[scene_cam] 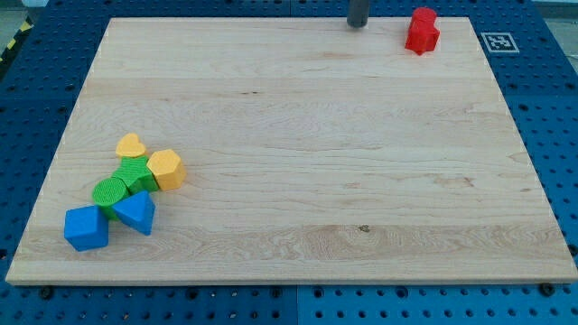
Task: Push the yellow hexagon closer to the green star
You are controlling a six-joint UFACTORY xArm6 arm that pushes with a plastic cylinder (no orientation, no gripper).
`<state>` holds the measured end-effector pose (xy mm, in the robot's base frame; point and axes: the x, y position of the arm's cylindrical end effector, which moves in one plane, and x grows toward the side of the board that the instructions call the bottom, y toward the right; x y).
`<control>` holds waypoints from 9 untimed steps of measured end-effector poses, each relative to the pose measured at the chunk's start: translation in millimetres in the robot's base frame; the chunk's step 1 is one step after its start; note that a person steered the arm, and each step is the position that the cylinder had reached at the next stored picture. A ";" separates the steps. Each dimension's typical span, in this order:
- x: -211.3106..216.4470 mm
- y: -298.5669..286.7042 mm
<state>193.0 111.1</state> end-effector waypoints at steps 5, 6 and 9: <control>1.9 83.4; 3.8 73.8; -1.2 79.9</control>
<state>191.7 191.0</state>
